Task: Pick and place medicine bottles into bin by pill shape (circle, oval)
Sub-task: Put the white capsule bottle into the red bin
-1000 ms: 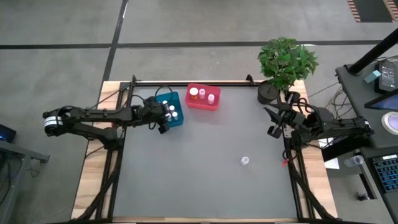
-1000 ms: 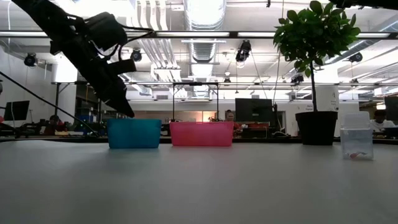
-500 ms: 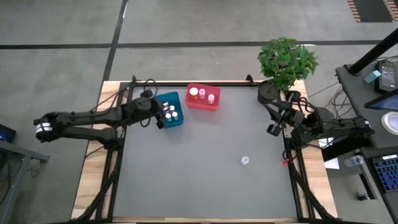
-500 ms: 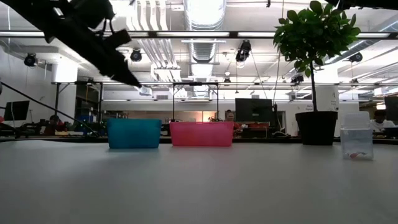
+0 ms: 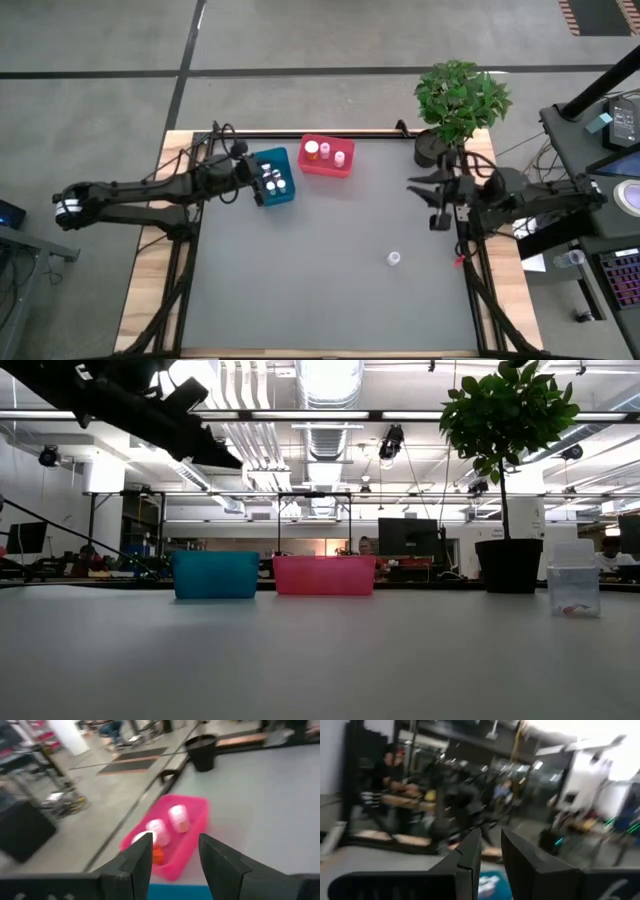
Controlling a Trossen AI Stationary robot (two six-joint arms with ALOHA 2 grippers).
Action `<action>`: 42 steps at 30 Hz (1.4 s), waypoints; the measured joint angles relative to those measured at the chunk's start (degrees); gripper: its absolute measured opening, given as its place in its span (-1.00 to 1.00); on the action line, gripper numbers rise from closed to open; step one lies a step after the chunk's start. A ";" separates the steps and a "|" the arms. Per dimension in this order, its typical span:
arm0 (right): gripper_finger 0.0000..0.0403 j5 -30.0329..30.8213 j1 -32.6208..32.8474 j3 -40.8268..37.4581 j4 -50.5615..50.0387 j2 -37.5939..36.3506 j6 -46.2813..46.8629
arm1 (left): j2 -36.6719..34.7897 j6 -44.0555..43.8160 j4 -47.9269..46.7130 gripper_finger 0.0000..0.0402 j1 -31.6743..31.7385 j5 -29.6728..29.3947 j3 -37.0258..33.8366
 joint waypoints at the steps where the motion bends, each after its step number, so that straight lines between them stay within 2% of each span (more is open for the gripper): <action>1: -0.67 -0.03 0.58 1.30 -1.71 1.18 2.45 | 0.22 -0.90 0.31 -0.30 -0.29 1.59 0.00; 12: -0.67 -0.46 10.47 16.66 -20.56 17.29 28.98 | 1.37 -5.83 4.97 -0.30 -3.65 3.23 0.12; 15: -0.67 -0.41 12.72 21.95 -26.20 22.06 38.79 | 1.29 -5.88 5.24 -0.30 -3.85 3.19 0.15; 18: -0.67 -0.76 14.49 27.38 -36.71 27.50 50.69 | 1.22 -5.86 5.42 -0.30 -3.89 3.21 0.16; 23: -0.67 -4.69 16.70 36.19 -55.28 36.49 69.40 | 1.23 -5.67 5.60 -0.30 -3.89 3.19 0.33; 27: -0.67 -10.66 18.03 40.25 -66.01 42.56 80.28 | 1.26 -5.42 5.54 -0.30 -3.89 3.02 0.33; 33: -0.67 -20.27 18.23 40.66 -74.44 49.03 91.54 | 1.16 -5.35 5.54 -0.30 -3.89 3.00 0.44; 38: -0.67 -19.09 16.94 39.85 -77.65 52.18 94.26 | 1.13 -3.87 5.56 -0.30 -3.87 2.82 0.42; 42: -0.56 -18.34 14.24 39.85 -77.81 52.89 95.04 | 1.06 -3.83 5.49 -0.30 -3.87 2.82 0.42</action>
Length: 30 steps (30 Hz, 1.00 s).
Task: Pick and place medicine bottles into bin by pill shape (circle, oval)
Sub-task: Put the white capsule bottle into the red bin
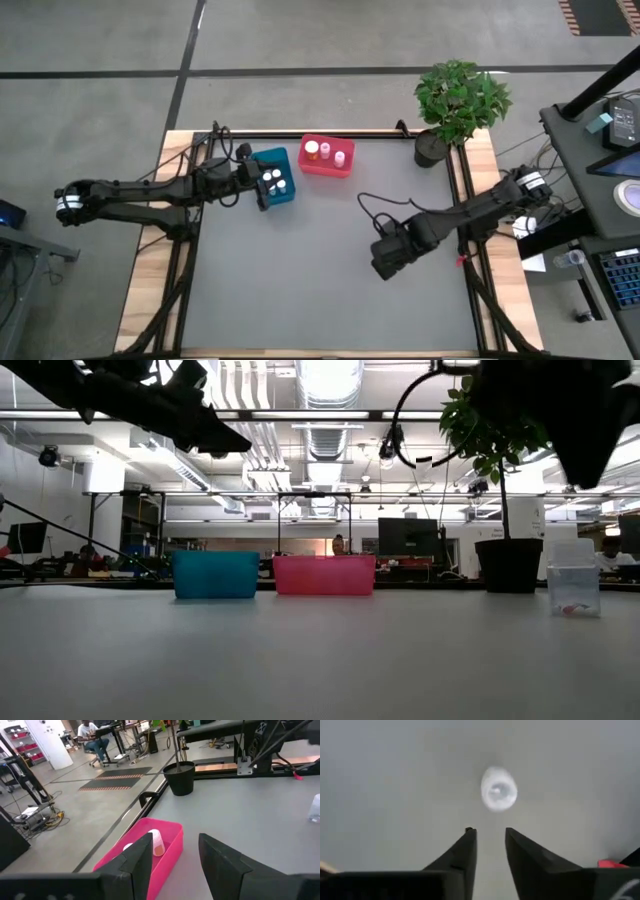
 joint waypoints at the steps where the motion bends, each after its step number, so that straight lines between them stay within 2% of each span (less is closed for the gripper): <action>1: -0.51 0.19 -0.63 -0.02 0.05 0.20 -0.02 | -0.02 0.02 0.02 -0.30 0.00 0.00 -0.02; 11: 0.23 0.23 -3.82 -1.51 1.05 3.41 -4.15 | -0.18 0.66 -0.06 -0.30 0.00 -0.47 -0.25; 16: 0.43 -0.08 -3.82 -2.58 2.57 6.06 -5.53 | -0.18 1.23 -0.12 -0.30 0.00 -1.55 -0.32; 22: 0.37 -0.11 -3.82 -4.94 4.94 9.36 -6.78 | -0.20 1.36 -0.16 -0.30 0.00 -1.55 -0.33; 30: -0.09 -0.72 -3.82 -5.52 6.16 9.74 -8.49 | -0.24 1.36 -0.14 -0.30 0.00 -1.56 -0.35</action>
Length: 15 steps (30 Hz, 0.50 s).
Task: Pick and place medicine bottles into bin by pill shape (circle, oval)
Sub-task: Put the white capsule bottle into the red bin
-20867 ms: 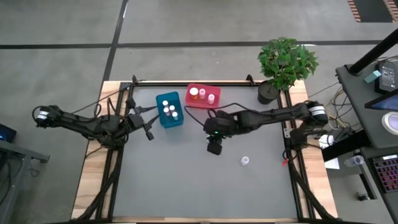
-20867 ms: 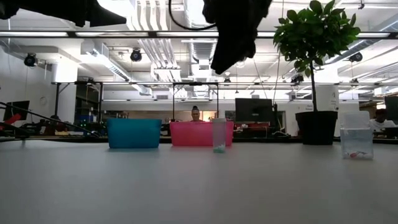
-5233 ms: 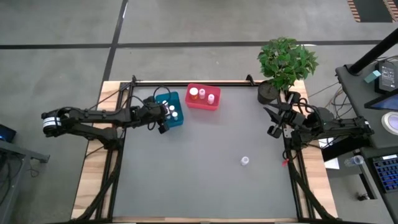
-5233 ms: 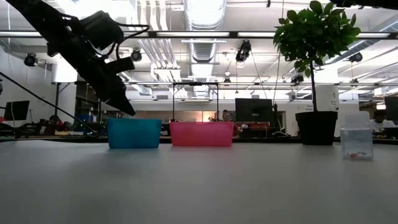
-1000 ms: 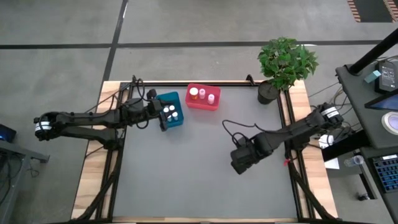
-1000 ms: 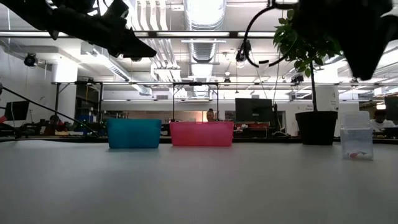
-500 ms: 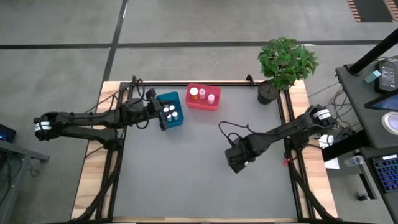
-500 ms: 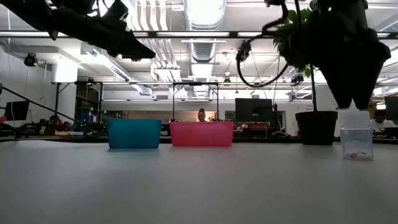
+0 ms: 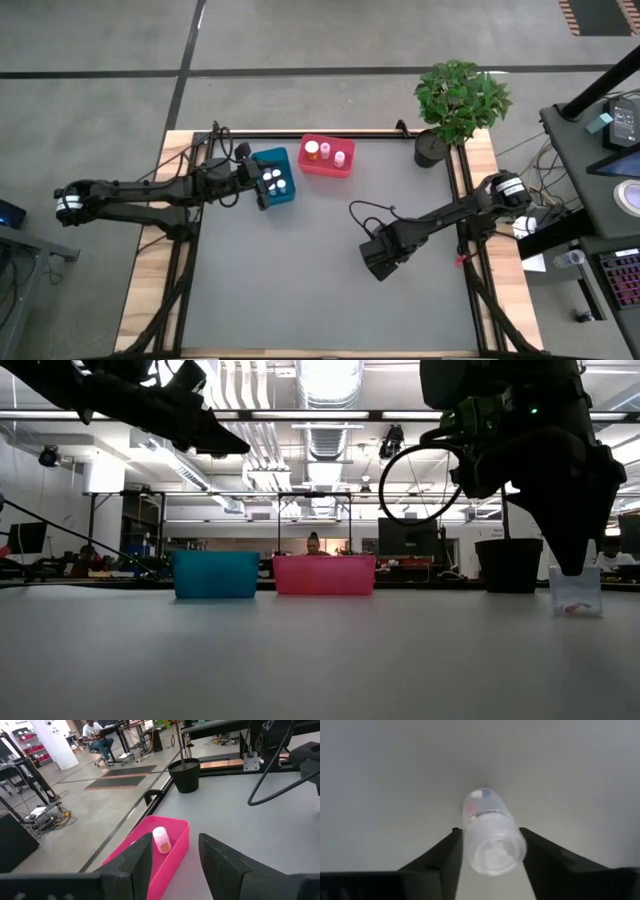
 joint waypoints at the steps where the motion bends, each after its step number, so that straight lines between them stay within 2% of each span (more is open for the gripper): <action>1: -0.15 -0.12 0.00 0.04 0.04 -0.23 -0.02 | 0.00 0.00 -0.04 -0.30 0.00 -0.02 0.00; 6: -0.38 -0.43 0.00 0.57 0.32 -0.63 -0.23 | 0.01 0.01 0.00 -0.30 0.00 -0.49 0.00; 10: -0.37 -0.46 -0.47 1.88 0.38 -1.22 -0.29 | 0.00 0.42 -0.02 -0.30 0.00 -1.30 -0.04; 15: -0.27 -0.43 -3.52 6.19 0.45 -2.16 -3.48 | 0.00 4.65 0.05 -0.30 0.26 -1.33 -0.04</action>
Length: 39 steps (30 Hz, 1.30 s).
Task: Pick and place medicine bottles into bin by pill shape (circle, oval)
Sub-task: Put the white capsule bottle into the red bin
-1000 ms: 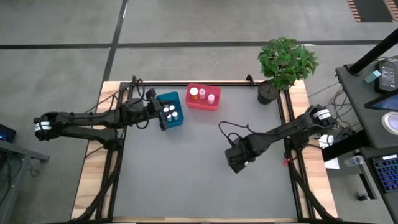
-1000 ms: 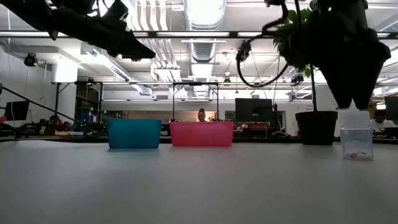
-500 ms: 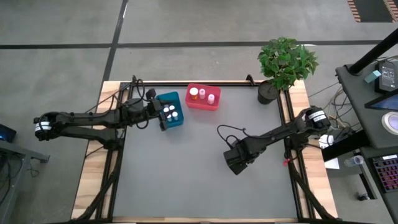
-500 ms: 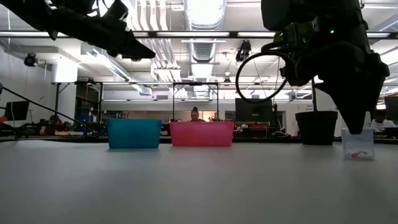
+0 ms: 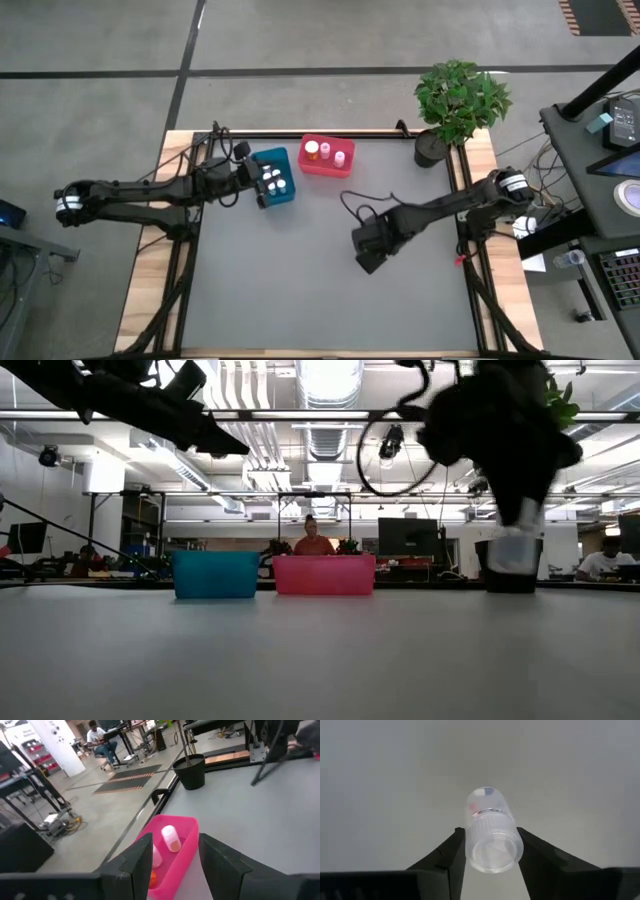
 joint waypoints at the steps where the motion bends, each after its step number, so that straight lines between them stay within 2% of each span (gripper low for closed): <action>1: -0.27 0.00 -0.98 1.11 -0.07 -0.05 -1.01 | 0.00 0.91 0.00 -0.30 0.29 0.00 0.10; 7: -0.33 0.06 -8.78 8.72 -0.07 -0.05 -11.20 | -0.02 4.09 2.60 -0.30 3.73 -0.03 -0.10; 20: -0.33 0.19 -29.56 24.56 -0.61 1.22 -35.01 | 0.04 7.65 3.62 -0.30 12.55 0.03 -0.15; 25: -0.33 -0.45 -34.70 32.79 -2.40 7.06 -45.08 | 0.04 8.51 5.00 -0.30 14.64 0.03 -0.11; 30: -0.33 -0.41 -38.46 44.61 -10.55 15.78 -54.25 | 0.04 8.53 4.85 -0.30 14.95 0.03 -0.13; 39: -0.32 -0.40 -42.73 62.05 -15.55 30.58 -65.56 | 0.04 8.85 5.13 -0.30 15.15 0.06 -0.17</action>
